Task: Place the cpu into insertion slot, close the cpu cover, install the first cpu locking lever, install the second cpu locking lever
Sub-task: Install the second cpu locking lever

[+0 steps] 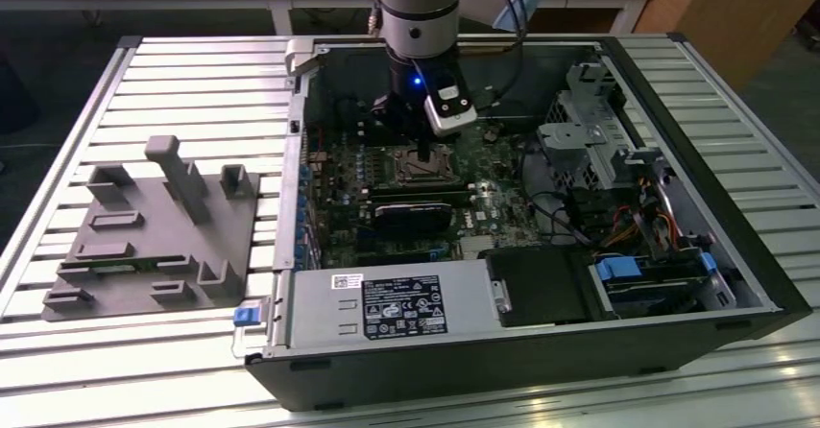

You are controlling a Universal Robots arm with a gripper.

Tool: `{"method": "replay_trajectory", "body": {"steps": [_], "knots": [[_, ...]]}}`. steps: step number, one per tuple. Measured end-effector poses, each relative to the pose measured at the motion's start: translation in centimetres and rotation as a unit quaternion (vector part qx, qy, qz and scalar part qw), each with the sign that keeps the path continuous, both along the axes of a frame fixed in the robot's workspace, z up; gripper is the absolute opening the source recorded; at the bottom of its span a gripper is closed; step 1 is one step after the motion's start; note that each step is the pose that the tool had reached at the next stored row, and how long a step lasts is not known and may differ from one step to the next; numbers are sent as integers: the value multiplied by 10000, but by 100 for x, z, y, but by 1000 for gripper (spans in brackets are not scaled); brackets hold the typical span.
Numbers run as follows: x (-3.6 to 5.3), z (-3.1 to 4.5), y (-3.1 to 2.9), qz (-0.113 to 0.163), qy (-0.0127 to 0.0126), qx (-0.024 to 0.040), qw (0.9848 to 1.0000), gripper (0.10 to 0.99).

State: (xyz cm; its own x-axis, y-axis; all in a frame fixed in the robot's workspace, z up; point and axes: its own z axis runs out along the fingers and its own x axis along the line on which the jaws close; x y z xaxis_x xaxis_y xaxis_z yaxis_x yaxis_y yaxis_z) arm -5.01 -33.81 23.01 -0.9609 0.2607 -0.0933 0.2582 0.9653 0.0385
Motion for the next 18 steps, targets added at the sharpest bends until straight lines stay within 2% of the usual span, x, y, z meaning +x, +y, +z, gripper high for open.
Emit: {"method": "replay_trajectory", "body": {"steps": [5,10,18], "knots": [[0,16,-3,0,0,-1,10000,106],[0,71,-3,0,0,-1,10000,106],[0,75,-13,0,0,-1,10000,106]]}}
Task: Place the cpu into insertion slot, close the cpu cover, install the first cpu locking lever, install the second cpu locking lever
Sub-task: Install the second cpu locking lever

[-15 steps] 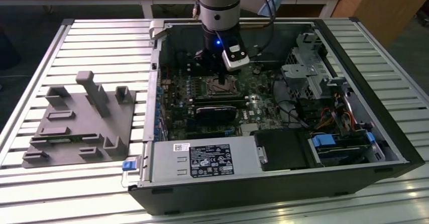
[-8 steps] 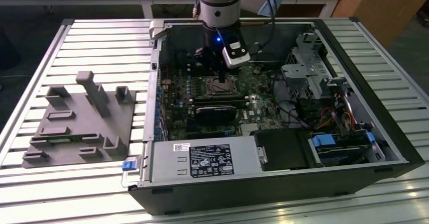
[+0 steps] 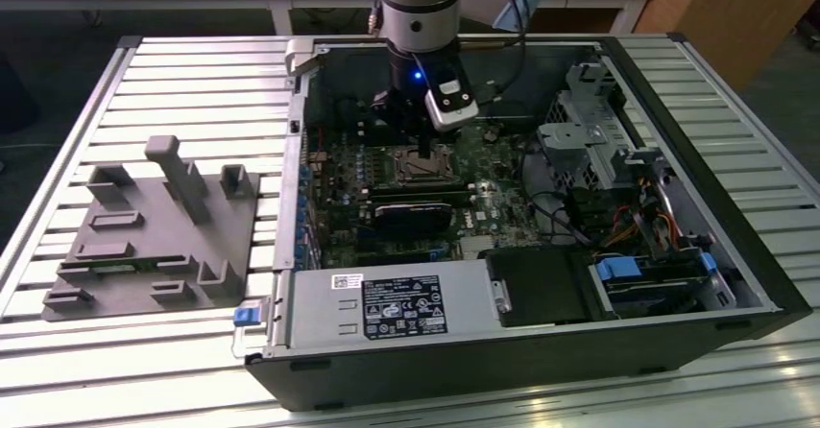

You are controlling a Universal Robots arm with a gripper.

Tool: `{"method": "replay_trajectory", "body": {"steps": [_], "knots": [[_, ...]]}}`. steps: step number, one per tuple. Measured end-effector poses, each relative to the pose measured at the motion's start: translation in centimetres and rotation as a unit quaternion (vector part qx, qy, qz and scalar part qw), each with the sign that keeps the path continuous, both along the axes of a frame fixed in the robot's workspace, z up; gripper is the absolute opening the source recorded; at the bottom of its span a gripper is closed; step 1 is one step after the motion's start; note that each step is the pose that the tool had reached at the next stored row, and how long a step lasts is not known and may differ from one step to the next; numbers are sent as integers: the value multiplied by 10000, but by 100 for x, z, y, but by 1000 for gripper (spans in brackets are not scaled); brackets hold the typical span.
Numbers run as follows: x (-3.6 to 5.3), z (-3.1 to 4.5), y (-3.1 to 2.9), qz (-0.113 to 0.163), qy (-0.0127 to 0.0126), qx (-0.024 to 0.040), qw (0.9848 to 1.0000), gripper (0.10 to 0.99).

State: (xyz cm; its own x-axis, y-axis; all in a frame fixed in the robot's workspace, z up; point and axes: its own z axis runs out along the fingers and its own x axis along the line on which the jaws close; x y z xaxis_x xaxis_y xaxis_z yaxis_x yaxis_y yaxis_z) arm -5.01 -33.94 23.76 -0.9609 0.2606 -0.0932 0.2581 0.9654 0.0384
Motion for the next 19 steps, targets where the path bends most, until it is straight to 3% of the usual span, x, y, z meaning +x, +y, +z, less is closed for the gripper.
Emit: {"method": "replay_trajectory", "body": {"steps": [12,19], "knots": [[0,-1,-68,0,-1,0,10000,106],[0,0,-162,-1,0,0,10000,106]]}}
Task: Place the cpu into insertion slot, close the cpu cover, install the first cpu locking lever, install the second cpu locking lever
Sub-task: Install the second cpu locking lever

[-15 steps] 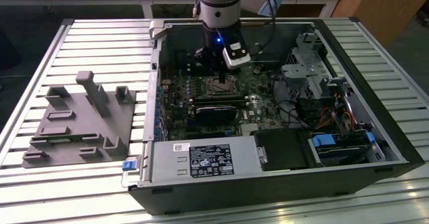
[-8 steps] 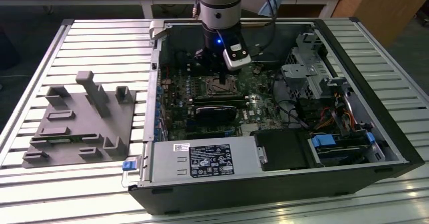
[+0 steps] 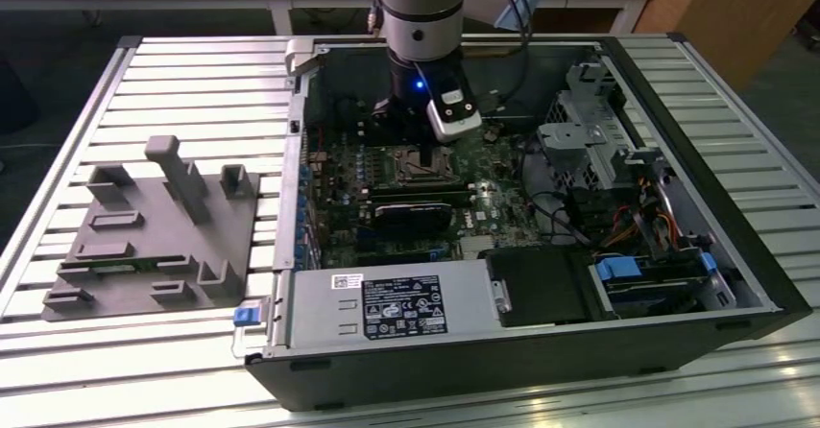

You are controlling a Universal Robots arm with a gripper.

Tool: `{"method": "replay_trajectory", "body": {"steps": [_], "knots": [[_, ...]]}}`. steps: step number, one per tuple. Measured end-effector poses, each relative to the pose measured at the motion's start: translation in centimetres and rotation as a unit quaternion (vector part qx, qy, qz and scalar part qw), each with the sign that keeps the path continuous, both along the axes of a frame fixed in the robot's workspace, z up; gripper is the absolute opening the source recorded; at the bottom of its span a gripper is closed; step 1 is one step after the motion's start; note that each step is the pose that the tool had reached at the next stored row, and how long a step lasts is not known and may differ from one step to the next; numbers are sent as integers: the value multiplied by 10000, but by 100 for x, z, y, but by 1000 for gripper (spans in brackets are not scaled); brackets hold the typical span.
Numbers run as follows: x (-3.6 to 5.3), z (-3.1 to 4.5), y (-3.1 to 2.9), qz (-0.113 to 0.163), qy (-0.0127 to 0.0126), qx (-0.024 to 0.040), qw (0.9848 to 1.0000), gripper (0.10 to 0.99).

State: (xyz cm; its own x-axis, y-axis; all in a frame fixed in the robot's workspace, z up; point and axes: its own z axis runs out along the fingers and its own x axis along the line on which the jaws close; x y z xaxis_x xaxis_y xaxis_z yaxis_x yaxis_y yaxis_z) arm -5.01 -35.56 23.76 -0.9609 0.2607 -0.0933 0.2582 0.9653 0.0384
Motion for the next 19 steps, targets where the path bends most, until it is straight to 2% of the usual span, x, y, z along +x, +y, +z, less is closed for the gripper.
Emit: {"method": "replay_trajectory", "body": {"steps": [3,10,19], "knots": [[0,0,-40,0,0,1,10000,106],[-16,-13,-76,89,0,0,10000,106],[-36,-52,-80,498,6,-1,9988,106]]}}
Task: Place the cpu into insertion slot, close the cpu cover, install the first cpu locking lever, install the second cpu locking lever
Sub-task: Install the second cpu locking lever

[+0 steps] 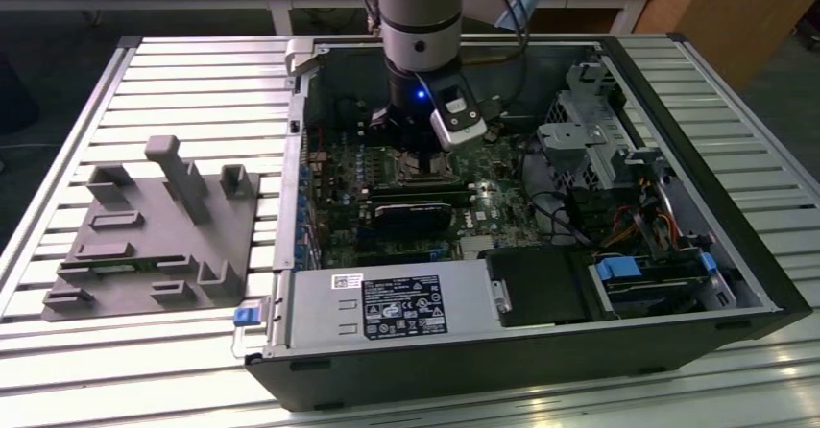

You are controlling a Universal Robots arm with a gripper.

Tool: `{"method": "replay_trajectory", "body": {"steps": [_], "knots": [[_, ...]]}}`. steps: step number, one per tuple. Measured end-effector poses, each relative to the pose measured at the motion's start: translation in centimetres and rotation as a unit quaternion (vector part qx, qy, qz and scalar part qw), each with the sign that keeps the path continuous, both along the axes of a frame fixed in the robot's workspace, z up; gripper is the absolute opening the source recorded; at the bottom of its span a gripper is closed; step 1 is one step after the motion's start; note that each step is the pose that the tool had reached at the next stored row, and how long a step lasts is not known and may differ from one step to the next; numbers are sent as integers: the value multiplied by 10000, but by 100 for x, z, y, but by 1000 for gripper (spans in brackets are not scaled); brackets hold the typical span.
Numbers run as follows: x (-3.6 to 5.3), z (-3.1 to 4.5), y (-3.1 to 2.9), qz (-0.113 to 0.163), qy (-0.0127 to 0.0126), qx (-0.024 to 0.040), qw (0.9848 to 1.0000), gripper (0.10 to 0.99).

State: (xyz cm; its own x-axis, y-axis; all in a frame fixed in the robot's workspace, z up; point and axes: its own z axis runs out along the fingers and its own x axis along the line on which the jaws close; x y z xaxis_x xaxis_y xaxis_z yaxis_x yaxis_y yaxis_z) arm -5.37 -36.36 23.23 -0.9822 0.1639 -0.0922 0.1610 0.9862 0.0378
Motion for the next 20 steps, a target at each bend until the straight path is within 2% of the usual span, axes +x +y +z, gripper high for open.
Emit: {"method": "replay_trajectory", "body": {"steps": [9,14,18,20], "knots": [[-118,-79,-6,179,1,-1,9998,106],[-166,-134,-32,229,1,14,9997,106],[-185,-161,-68,266,-1,61,9996,106],[-196,-168,-85,274,-2,121,9996,106]]}}
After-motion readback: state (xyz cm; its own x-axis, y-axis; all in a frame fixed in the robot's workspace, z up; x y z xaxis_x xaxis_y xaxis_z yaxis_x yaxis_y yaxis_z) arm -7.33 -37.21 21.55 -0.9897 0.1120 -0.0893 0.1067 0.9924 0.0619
